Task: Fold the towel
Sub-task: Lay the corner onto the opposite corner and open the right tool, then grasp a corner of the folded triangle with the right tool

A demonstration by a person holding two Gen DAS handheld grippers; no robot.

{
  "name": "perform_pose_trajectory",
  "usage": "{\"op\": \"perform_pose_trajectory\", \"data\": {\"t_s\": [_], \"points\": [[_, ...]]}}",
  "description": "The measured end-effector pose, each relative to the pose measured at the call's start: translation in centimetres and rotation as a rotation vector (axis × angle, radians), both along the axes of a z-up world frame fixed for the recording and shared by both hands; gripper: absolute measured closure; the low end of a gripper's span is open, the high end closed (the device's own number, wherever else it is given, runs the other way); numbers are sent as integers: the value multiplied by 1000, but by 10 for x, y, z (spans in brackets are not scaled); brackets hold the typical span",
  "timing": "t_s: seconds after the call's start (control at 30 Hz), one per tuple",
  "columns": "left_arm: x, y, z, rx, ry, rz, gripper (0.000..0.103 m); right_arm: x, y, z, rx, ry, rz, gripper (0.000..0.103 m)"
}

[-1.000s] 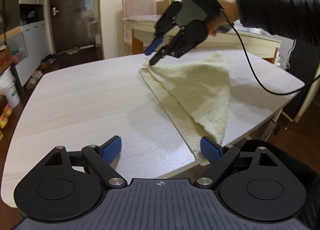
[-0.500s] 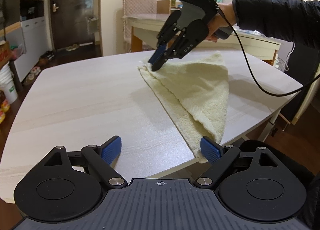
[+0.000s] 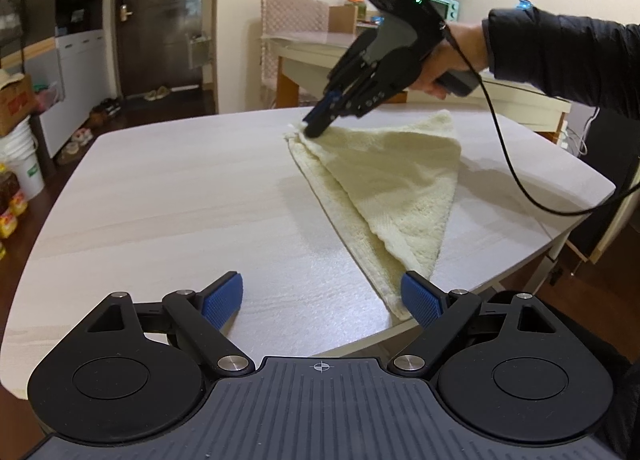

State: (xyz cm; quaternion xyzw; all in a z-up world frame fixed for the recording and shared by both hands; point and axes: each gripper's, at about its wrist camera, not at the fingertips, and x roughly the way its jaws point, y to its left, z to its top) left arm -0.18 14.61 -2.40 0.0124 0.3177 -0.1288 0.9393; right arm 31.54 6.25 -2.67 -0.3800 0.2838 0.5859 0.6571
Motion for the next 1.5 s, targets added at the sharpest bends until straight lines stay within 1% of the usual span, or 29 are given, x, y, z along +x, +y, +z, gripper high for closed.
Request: {"op": "perform_pose_trajectory", "data": {"t_s": [0.1, 0.23, 0.3, 0.4, 0.43, 0.47, 0.53, 0.6, 0.7, 0.77, 0.87, 1.0, 1.07, 1.13, 1.17, 1.27, 1.33, 1.4, 1.5], "points": [[-1, 1, 0, -1, 1, 6, 12, -1, -2, 4, 12, -19, -28, 81], [-2, 2, 0, 3, -1, 11, 11, -15, -15, 22, 54, -88, -81, 80], [-4, 1, -1, 6, -2, 8, 11, -33, -24, 32, 77, -133, -98, 78], [-7, -1, 0, 14, 1, -10, 11, -71, -40, 42, 116, -155, -112, 76], [-8, -1, 0, 18, 4, -17, 11, -85, -45, 42, 125, -151, -100, 73], [-9, -3, 0, 24, 5, -26, 11, -104, -51, 43, 134, -147, -82, 72], [-12, -4, 2, 38, 4, -31, 11, -128, -59, 42, 147, -135, -63, 72], [-17, -2, 4, 47, -14, -13, 11, -165, -70, 36, 174, -118, -44, 74], [-24, 5, 9, 52, -36, 27, 11, -206, -76, 27, 204, -122, -48, 77], [-28, 11, 12, 53, -47, 60, 11, -236, -72, 14, 215, -103, -54, 77], [-35, 17, 15, 57, -61, 91, 11, -264, -60, -1, 208, -110, -52, 77], [-43, 23, 19, 61, -73, 108, 11, -279, -41, -13, 200, -104, -93, 76], [-48, 25, 20, 62, -73, 110, 11, -285, -32, -15, 204, -129, -120, 72], [-52, 28, 20, 61, -73, 113, 11, -288, -28, -15, 209, -145, -141, 71], [-54, 28, 20, 59, -73, 115, 11, -290, -25, -14, 217, -168, -158, 70], [-59, 33, 19, 52, -76, 126, 11, -290, -18, -12, 208, -180, -165, 65], [-62, 36, 19, 48, -81, 134, 11, -292, -15, -14, 190, -194, -165, 65], [-64, 37, 18, 42, -84, 139, 11, -293, -13, -15, 179, -179, -169, 60], [-67, 38, 17, 38, -86, 142, 11, -290, -11, -16, 185, -132, -196, 55]]}}
